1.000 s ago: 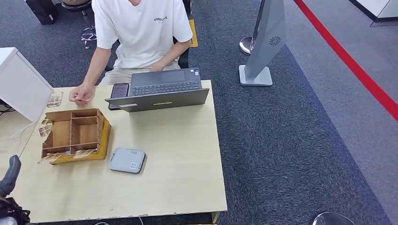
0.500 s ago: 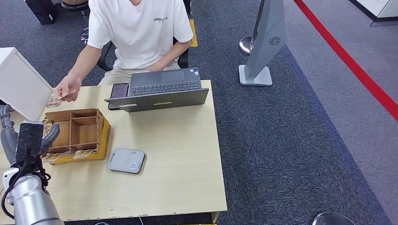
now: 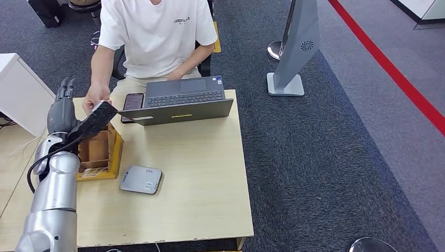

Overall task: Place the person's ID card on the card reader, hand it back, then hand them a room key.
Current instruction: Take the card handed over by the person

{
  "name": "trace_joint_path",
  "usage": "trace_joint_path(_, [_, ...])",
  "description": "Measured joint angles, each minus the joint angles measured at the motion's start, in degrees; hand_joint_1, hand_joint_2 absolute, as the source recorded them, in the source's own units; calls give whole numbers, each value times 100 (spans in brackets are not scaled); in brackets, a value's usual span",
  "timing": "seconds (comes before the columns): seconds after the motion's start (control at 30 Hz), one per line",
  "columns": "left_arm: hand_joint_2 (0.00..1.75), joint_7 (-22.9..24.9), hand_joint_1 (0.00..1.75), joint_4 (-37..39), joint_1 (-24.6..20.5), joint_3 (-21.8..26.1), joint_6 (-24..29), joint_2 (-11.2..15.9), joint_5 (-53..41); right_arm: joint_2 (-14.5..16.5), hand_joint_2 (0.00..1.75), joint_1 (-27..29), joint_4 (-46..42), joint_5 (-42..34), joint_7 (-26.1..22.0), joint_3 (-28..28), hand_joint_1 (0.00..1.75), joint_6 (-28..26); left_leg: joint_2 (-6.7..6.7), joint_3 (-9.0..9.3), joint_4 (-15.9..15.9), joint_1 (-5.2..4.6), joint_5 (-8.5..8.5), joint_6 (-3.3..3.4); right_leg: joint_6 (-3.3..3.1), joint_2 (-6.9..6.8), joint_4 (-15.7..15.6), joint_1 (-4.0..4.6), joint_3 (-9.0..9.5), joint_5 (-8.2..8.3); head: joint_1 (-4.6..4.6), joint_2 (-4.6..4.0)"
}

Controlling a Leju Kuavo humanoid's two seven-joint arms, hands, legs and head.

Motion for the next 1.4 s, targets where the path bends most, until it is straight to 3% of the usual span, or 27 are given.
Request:
trace_joint_path(0.07, [175, 140, 0, 157, -131, -254, 79, 74, -196, -10, 0, -14, 0, -1, 1, -1, 0, 14, 0, 0, 0, 0, 0, 0, 0, 0, 0, 0, 0, 0, 0, 0])
trace_joint_path(0.2, [175, 426, 175, 520, -404, -790, 273, 219, -570, -40, 0, -46, 0, -1, 13, -2, 0, 83, 0, 0, 1, 0, 1, 0, 0, 0, 1, 0, 0, 0, 0, 0])
trace_joint_path(0.53, [175, 900, 175, 1532, -1018, -1875, 927, 415, -1149, -153, 0, -115, 0, 60, 81, -2, 0, 208, -1, -3, 2, 0, 2, 3, -1, 0, 3, 0, 0, 1, 0, 0])
trace_joint_path(0.93, [175, 926, 175, 1993, -1230, -2202, 1106, 433, -1115, -216, 0, -130, 0, 95, 84, -2, 0, 210, -1, -3, 1, 0, 2, 3, -1, 0, 4, 0, 0, 1, -1, 0])
trace_joint_path(1.23, [175, 721, 175, 1991, -1157, -2259, 1618, 406, -1106, -217, 0, -132, 0, 89, 82, -2, 0, 207, -1, -2, 1, 0, 2, 3, -1, 0, 5, 0, 0, 1, 0, 0])
trace_joint_path(1.4, [175, 682, 175, 971, -488, -2478, 1979, 318, -1290, -218, 0, -104, 0, -11, 40, -22, 0, 178, -2, -4, 1, -1, 2, 3, 0, -1, 4, -1, 0, 0, -1, 0])
